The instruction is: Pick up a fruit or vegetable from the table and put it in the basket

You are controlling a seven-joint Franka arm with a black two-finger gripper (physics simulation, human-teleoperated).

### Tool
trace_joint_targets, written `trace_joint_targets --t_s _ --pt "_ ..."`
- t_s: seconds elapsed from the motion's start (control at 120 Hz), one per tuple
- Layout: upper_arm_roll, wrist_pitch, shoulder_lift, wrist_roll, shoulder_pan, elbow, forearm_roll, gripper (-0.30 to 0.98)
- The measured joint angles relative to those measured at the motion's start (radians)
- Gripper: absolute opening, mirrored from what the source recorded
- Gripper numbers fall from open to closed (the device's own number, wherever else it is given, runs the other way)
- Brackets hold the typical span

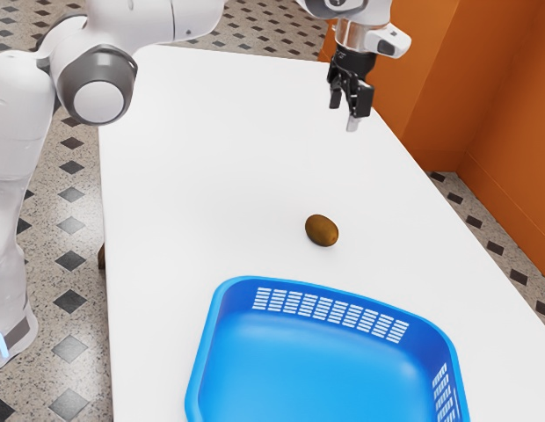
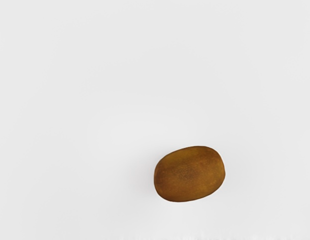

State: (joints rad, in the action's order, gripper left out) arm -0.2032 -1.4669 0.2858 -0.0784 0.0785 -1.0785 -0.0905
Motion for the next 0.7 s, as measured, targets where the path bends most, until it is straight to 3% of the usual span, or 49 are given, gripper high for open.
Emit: trace_joint_targets --t_s 0.383,0.517,0.7 --pt "0.002 -0.001 0.039 -0.051 -0.035 0.021 -0.004 0.69" --pt "0.019 -0.022 0.139 -0.142 -0.062 0.01 -0.038 0.69" --pt "0.079 0.008 0.163 -0.319 -0.053 -0.102 -0.074 0.68"
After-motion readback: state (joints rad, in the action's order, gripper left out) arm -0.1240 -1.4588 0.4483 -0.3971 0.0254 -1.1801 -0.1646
